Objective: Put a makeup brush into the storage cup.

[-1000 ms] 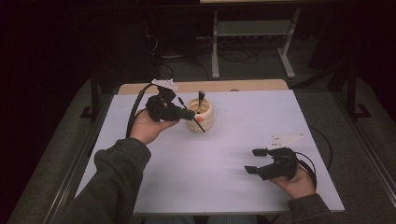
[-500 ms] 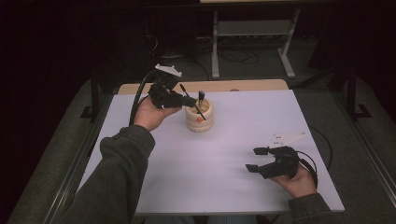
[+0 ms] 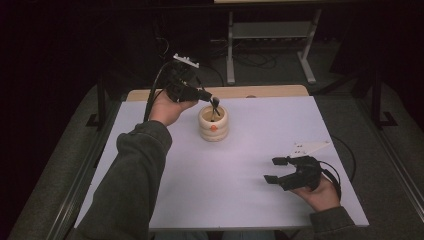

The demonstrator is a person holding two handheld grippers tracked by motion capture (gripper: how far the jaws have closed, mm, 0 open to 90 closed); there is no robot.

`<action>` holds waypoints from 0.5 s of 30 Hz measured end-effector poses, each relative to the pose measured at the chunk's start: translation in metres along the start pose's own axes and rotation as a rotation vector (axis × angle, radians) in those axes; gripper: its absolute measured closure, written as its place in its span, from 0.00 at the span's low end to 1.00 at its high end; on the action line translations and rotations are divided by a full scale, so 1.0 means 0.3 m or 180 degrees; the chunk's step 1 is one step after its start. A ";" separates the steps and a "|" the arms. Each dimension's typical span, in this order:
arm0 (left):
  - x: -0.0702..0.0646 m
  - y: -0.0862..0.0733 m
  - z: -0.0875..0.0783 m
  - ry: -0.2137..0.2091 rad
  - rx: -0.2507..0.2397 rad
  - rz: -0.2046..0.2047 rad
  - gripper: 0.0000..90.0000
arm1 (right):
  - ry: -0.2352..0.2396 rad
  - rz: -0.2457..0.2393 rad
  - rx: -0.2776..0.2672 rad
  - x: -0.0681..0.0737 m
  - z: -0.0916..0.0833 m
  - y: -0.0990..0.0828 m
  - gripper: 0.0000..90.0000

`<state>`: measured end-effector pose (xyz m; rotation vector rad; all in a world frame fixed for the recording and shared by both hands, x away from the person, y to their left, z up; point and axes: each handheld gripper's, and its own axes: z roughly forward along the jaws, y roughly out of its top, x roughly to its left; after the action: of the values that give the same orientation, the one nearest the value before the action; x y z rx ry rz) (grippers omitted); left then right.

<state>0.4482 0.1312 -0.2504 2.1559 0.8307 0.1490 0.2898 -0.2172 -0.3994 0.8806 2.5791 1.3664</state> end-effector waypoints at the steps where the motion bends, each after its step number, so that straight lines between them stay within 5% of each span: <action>1: 0.005 0.002 0.004 0.0010 -0.0013 -0.0037 0.95 | 0.0001 0.0001 0.0000 0.000 0.000 0.000 0.29; 15: 0.082 -0.007 0.035 0.0186 0.0073 -0.0180 0.95 | 0.0011 0.0014 0.0006 -0.005 0.002 -0.005 0.29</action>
<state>0.4700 0.1402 -0.2630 2.1560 0.9300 0.1751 0.2905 -0.2182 -0.4010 0.8854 2.5828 1.3680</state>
